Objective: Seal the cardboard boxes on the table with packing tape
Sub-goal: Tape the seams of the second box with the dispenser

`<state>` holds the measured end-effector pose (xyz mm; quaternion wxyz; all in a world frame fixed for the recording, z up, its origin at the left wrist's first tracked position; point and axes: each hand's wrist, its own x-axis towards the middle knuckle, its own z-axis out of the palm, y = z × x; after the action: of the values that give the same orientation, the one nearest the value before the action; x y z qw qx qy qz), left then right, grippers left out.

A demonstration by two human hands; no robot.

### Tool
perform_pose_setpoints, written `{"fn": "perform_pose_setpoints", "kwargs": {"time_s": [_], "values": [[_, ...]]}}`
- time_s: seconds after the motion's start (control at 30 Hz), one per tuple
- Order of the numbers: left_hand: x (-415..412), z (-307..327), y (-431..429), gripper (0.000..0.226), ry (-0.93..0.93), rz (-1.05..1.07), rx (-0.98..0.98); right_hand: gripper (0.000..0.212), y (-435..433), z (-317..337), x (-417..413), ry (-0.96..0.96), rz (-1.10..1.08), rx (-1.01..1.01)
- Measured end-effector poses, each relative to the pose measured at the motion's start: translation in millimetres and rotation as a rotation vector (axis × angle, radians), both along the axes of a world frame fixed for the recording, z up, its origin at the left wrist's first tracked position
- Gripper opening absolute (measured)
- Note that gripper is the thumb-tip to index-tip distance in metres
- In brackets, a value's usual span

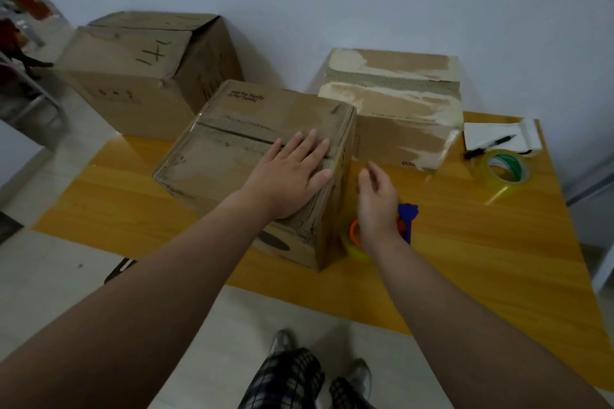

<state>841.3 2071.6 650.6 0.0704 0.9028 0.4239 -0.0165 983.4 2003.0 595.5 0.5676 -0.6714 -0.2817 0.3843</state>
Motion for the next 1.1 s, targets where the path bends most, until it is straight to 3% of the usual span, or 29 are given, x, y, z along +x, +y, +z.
{"fn": "perform_pose_setpoints", "kwargs": {"time_s": [0.1,0.17,0.3,0.43,0.53,0.67,0.77,0.97,1.1], "values": [[-3.7,-3.4,-2.5,0.072,-0.025,0.068,0.046,0.062,-1.5,16.9,-16.3,0.191,0.28,0.036],[-3.3,-7.5,-3.9,0.068,-0.027,0.099,-0.003,0.064,-1.7,20.0,-28.2,0.19,0.329,-0.062],[-4.1,-5.5,-2.5,0.065,-0.002,0.043,0.004,0.072,-5.4,22.6,-31.2,0.417,0.429,-0.125],[-6.8,-0.9,-4.9,0.058,-0.009,-0.133,-0.009,0.084,11.5,36.7,-27.8,0.18,0.211,-0.253],[-4.4,2.2,2.6,0.053,-0.057,-0.163,-0.128,0.071,35.7,56.0,-34.4,0.098,0.127,-0.173],[-40.7,10.1,35.7,0.059,-0.05,-0.241,-0.188,0.058,49.5,58.0,-35.4,-0.12,0.172,-0.307],[-93.6,10.3,65.4,0.069,0.003,-0.176,-0.149,0.059,48.3,61.3,-31.0,-0.086,0.213,-0.381],[-150.6,11.5,90.7,0.079,0.078,-0.074,-0.092,0.055,48.1,56.0,-44.5,-0.211,0.094,-0.343],[-136.5,18.7,69.6,0.089,0.09,-0.019,-0.062,0.054,46.9,51.5,-59.6,-0.027,-0.108,-0.29]]}}
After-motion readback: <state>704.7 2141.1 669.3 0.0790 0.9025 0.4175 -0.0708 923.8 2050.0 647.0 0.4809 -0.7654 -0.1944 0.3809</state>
